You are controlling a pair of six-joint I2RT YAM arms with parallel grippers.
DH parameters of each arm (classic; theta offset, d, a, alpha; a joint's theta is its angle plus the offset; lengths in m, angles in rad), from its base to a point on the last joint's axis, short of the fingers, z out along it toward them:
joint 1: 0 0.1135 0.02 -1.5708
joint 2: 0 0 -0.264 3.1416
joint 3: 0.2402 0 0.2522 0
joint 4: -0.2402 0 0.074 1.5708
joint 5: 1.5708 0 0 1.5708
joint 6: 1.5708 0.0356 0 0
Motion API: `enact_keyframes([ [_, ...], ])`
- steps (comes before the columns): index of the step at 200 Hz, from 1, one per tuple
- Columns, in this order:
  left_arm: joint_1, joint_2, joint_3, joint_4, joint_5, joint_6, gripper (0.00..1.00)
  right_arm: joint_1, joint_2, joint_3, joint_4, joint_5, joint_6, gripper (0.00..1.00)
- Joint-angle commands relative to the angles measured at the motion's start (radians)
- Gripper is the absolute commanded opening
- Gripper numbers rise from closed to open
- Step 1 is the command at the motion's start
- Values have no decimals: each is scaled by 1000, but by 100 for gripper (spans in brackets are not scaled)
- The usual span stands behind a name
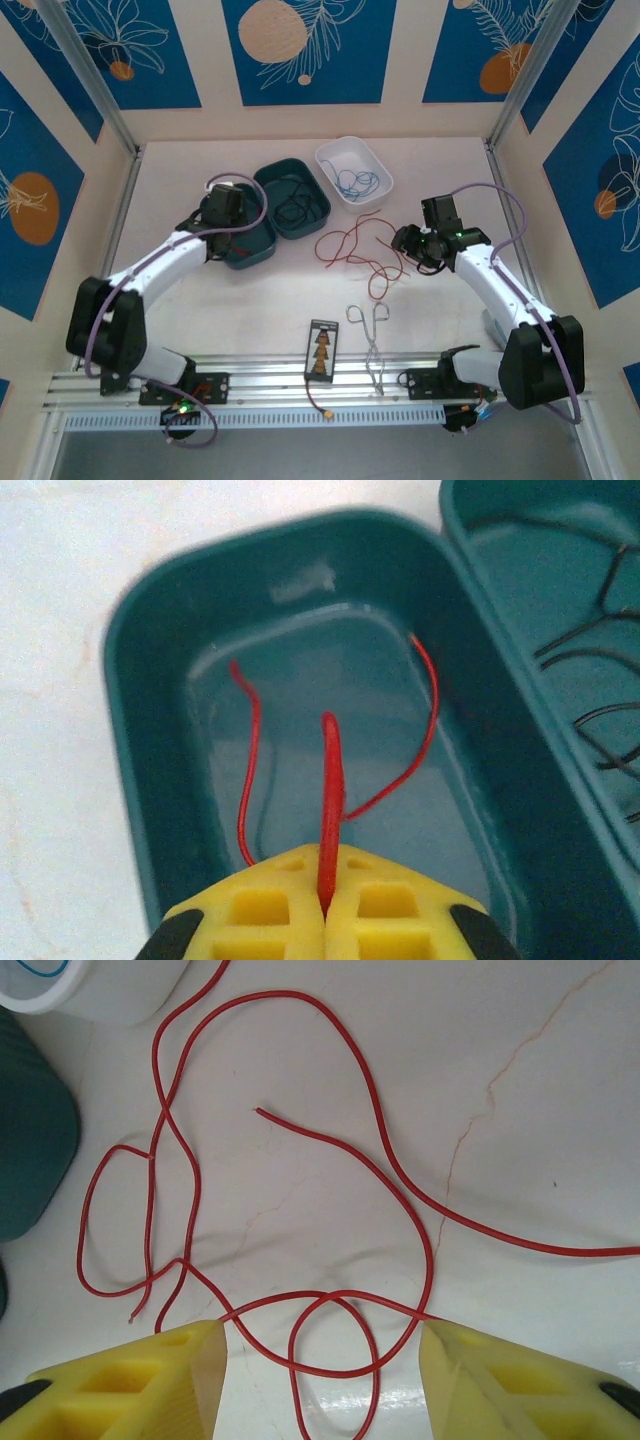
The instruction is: Untangle the cables
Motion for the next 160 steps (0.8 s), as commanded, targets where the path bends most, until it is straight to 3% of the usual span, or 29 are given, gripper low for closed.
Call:
enact_keyframes([
  [1, 26, 78, 52, 83, 107, -49, 0, 6, -23, -15, -22, 8, -1, 54],
  [89, 50, 392, 266, 116, 329, -73, 0, 3, -30, -20, -24, 14, -2, 54],
  [160, 49, 468, 341, 133, 396, -108, 0, 0, -24, -9, -28, 7, -6, 54],
])
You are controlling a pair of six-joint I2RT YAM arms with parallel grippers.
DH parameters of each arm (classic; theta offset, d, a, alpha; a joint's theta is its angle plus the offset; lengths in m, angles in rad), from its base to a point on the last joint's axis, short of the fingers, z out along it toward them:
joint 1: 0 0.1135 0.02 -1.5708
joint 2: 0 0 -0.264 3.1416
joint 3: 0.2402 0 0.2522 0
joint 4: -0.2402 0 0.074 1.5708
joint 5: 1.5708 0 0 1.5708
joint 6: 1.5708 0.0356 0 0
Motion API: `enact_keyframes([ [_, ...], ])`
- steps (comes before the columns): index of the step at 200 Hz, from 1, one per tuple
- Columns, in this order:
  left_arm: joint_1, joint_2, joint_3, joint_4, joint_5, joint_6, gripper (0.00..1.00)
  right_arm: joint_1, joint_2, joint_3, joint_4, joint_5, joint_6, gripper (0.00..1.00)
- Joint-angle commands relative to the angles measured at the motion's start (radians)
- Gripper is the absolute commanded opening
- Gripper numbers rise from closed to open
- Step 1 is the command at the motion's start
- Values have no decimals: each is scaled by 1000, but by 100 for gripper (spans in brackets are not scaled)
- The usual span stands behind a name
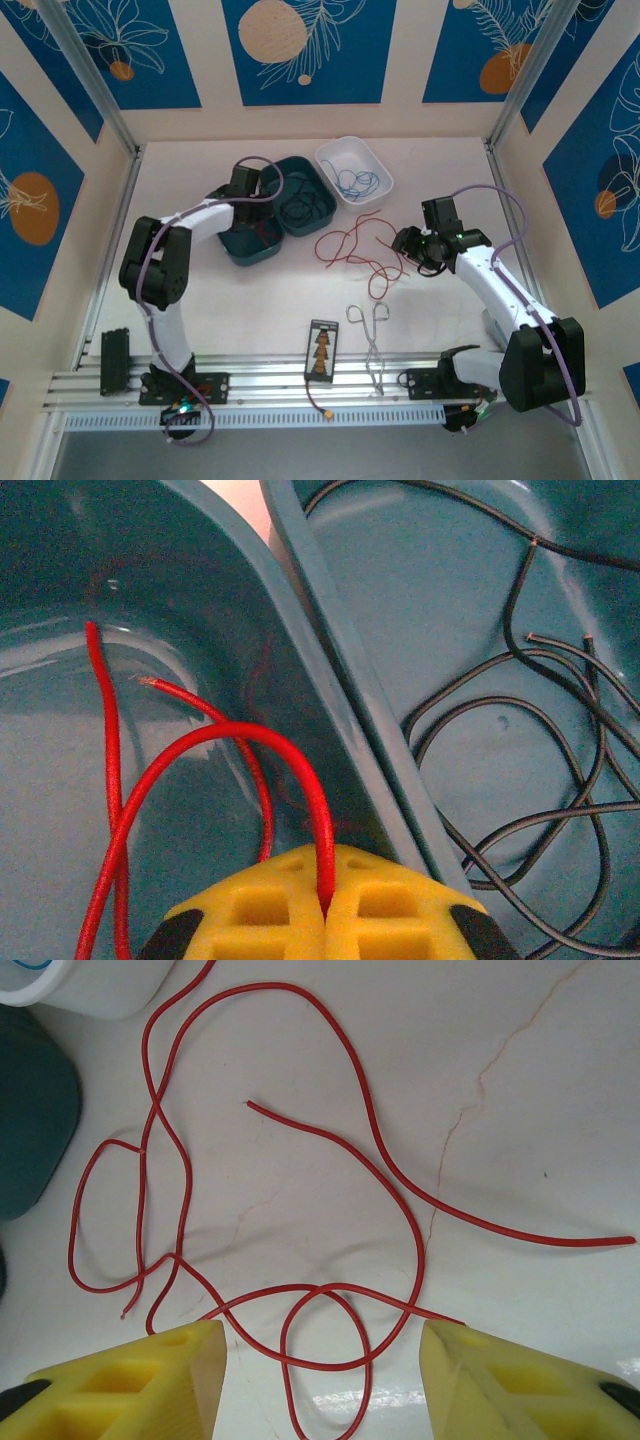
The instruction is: Untangle the cables
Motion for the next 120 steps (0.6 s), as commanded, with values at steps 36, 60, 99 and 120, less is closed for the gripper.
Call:
enact_keyframes([
  [36, 9, 0, 15, 27, 38, -41, 0, 21, 1, 11, -35, -24, -32, 54],
  [60, 9, -34, 3, 4, -1, -42, 7, 78, 32, 38, -87, -9, -60, 51],
  [99, 9, -97, -24, -50, -71, -50, 19, 216, 85, 90, -163, 70, -145, 51],
  [120, 8, -132, -44, -73, -103, -51, 25, 271, 130, 111, -197, 91, -173, 51],
])
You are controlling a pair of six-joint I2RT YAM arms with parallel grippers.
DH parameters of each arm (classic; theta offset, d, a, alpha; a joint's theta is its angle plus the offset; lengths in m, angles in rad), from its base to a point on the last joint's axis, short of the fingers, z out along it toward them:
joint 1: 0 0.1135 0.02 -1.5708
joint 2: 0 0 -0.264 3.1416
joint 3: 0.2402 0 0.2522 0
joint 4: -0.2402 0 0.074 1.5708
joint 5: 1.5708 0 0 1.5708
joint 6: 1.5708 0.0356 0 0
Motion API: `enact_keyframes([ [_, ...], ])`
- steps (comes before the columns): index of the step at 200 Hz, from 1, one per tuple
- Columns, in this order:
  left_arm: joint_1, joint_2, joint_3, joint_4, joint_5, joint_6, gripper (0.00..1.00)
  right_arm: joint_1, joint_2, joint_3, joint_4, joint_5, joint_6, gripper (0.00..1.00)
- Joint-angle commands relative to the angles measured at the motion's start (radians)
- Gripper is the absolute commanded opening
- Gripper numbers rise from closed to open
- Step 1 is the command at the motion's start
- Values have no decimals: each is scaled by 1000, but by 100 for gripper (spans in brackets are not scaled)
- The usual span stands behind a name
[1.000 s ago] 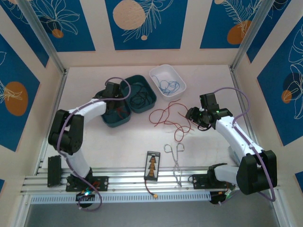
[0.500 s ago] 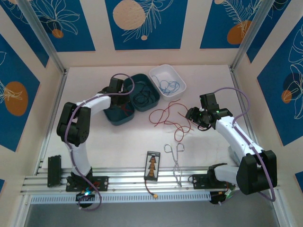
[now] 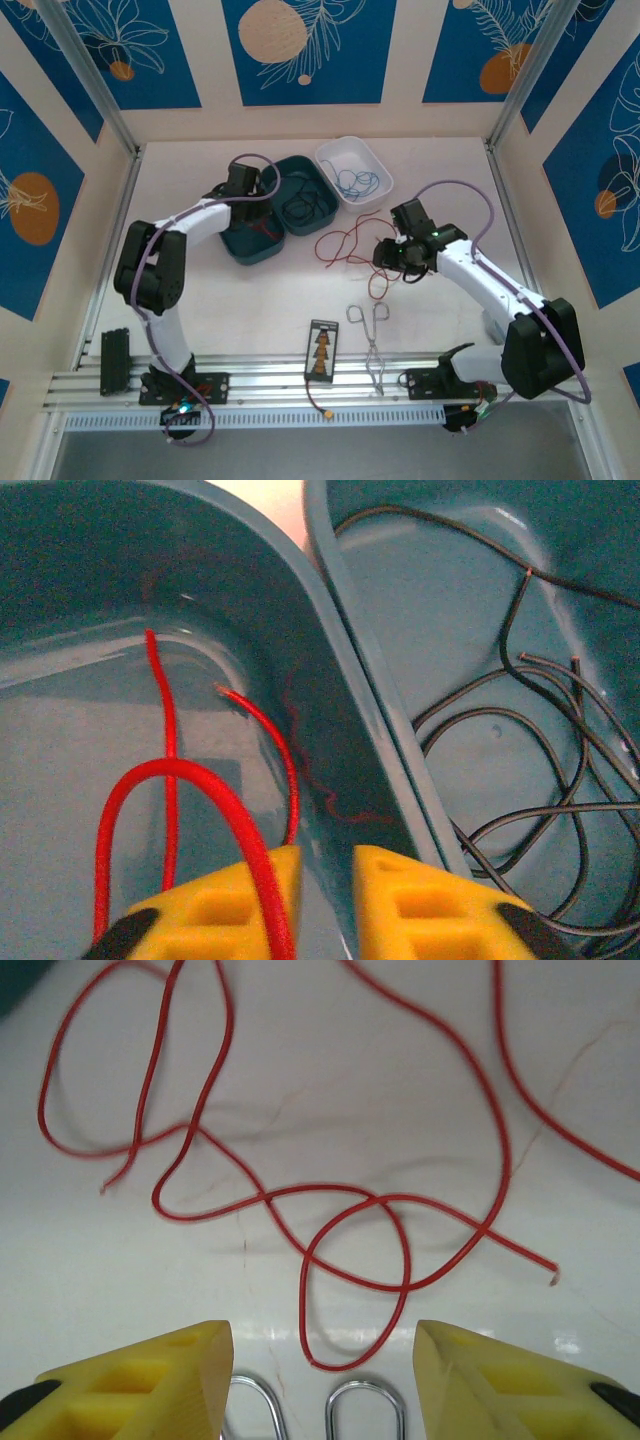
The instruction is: Untangle the cables
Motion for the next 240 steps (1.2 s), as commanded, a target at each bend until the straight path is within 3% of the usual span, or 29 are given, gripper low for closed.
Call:
enact_keyframes([
  [1, 9, -69, -28, -49, -66, -8, 25, 51, 43, 41, -81, 46, -64, 51],
  [40, 9, -116, -55, -109, -139, 9, 27, 127, 133, 77, -128, 84, -77, 51],
  [75, 12, -153, -95, -136, -189, 12, 41, 134, 204, 84, -135, 102, -78, 54],
  [106, 18, -188, -119, -166, -225, 24, 63, 134, 255, 89, -128, 114, -72, 54],
  [136, 19, -262, -127, -197, -235, 45, 78, 128, 288, 98, -109, 126, -81, 53],
  [198, 20, -475, -138, -252, -222, 89, 99, 120, 388, 138, -85, 185, -89, 53],
  [227, 19, -574, -177, -226, -160, 98, 100, 120, 401, 154, -76, 188, -83, 45],
  [240, 19, -617, -199, -214, -146, 98, 100, 120, 387, 154, -74, 192, -79, 30],
])
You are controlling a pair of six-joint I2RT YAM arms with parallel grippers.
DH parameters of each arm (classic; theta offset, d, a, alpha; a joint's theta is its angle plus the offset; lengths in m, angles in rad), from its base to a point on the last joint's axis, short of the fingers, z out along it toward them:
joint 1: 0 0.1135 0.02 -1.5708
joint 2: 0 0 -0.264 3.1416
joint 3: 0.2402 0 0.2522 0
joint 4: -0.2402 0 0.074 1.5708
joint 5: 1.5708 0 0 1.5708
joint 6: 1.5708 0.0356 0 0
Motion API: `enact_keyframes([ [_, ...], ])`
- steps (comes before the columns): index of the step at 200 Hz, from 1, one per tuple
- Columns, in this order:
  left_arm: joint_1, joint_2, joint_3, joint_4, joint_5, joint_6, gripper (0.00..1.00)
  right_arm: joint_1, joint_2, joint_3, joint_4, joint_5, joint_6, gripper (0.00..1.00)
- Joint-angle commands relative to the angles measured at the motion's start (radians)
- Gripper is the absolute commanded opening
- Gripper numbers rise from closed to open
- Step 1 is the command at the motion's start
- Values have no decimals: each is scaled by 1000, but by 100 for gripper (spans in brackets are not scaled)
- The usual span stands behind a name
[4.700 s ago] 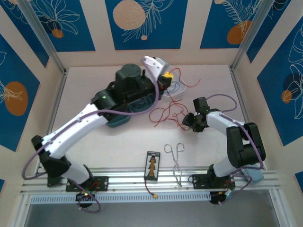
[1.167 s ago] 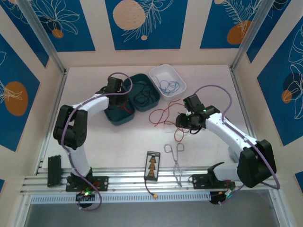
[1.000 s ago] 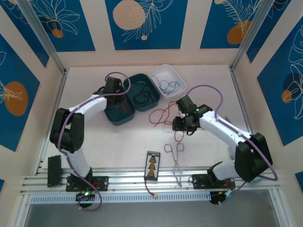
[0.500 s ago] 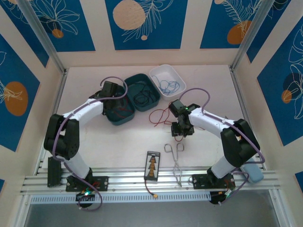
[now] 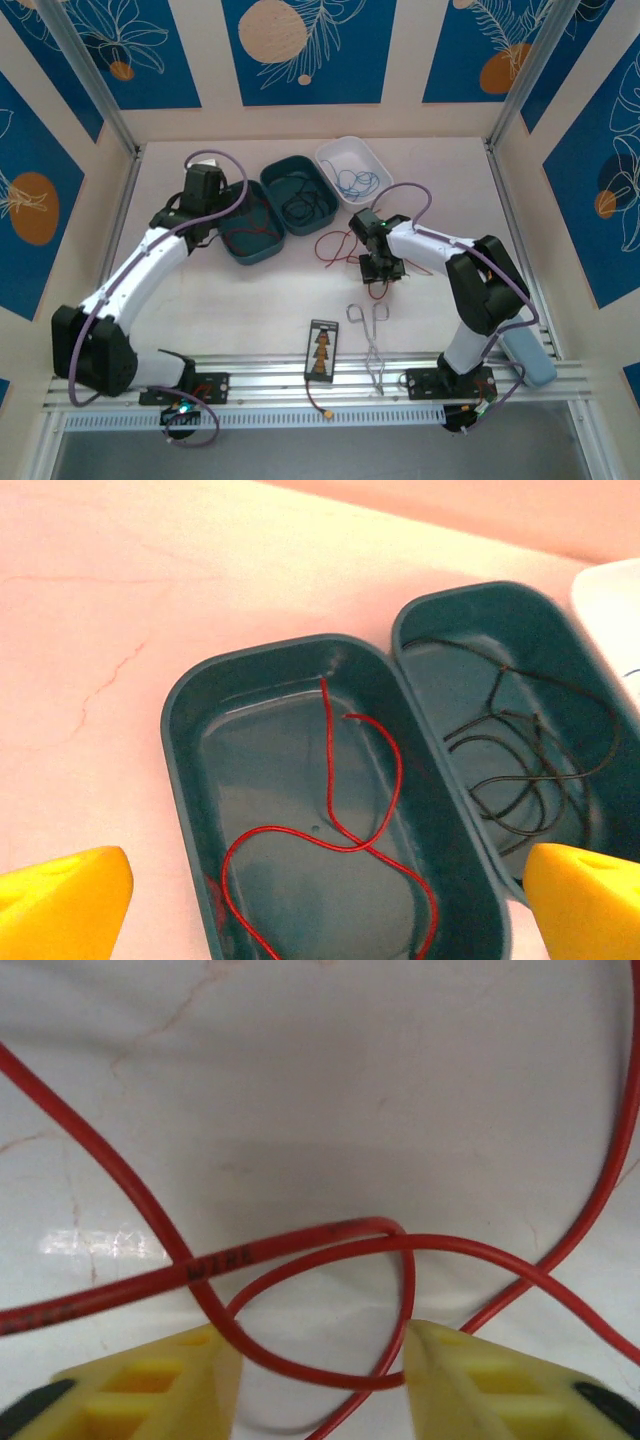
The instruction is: Untangle the cables
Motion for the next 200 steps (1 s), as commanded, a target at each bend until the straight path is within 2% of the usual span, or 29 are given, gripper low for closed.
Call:
enact_keyframes([
  [1, 12, -67, -46, 2, 50, 20, 100, -5, -14, 27, -1, 19, 9, 29],
  [12, 11, -101, -63, 9, 53, 22, 100, -5, -32, 24, -1, 30, 10, 20],
  [52, 12, -184, -92, 15, 81, 35, 100, -6, -122, 15, -16, 52, 22, 3],
  [71, 10, -198, -90, 12, 120, 44, 100, -5, -177, 20, -31, 36, 22, 0],
  [110, 10, -213, -89, 27, 197, 45, 100, -5, -303, 66, -92, -69, 6, 0],
  [139, 10, -207, -87, 59, 276, 42, 100, -53, -351, 112, -141, -188, 1, 0],
  [180, 8, -178, -83, 72, 359, 39, 100, -163, -439, 117, -112, -495, 10, 0],
  [200, 7, -158, -81, 81, 390, 39, 100, -197, -491, 151, -110, -582, 11, 0],
])
